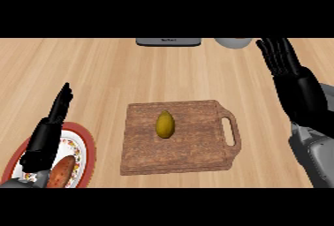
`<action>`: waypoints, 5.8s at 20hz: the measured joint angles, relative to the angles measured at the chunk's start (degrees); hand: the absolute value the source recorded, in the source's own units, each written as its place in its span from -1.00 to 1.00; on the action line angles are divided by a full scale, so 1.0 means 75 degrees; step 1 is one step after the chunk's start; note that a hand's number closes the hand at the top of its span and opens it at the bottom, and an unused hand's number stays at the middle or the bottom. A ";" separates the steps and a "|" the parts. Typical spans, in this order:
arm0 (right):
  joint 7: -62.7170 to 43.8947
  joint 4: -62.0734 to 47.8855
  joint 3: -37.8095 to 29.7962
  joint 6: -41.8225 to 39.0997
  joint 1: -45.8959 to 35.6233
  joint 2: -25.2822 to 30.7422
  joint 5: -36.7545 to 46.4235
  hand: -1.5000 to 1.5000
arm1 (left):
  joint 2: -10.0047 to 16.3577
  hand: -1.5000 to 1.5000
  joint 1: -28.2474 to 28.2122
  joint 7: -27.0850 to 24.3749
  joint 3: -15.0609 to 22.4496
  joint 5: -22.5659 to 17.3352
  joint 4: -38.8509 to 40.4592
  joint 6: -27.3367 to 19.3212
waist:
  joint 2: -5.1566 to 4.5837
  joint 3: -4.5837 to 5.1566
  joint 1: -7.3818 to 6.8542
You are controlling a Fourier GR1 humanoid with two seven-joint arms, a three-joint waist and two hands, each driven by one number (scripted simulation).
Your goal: Pick the lemon from the cutting board and place it in the pan
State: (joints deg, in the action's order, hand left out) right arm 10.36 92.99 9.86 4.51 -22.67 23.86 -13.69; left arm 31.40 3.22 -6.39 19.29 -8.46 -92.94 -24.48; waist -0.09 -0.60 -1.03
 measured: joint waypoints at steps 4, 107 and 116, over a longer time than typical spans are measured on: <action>-0.0490 -0.0505 0.1017 0.0091 -0.0780 -0.0310 0.0982 1.00 | -0.0295 0.00 0.0108 0.0335 0.0125 -0.0548 0.0003 0.0511 | -0.0046 0.0068 -0.0106; -0.8852 0.2344 0.4596 0.3556 0.0416 0.2299 0.7183 1.00 | -0.1892 0.00 -0.0459 0.1760 -0.0686 -0.2067 0.0395 0.2251 | 0.0176 0.0062 0.0880; -0.6584 0.1963 0.2765 0.5393 0.2863 0.3705 0.5833 1.00 | -0.2026 0.00 -0.0176 0.1860 -0.0547 -0.1942 0.0443 0.2520 | 0.0032 0.0063 0.0354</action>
State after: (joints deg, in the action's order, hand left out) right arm -39.02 107.71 30.60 44.96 -1.20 51.66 30.05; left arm 16.20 1.90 7.56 15.19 -23.02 -89.62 -5.58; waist 0.15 -0.13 1.63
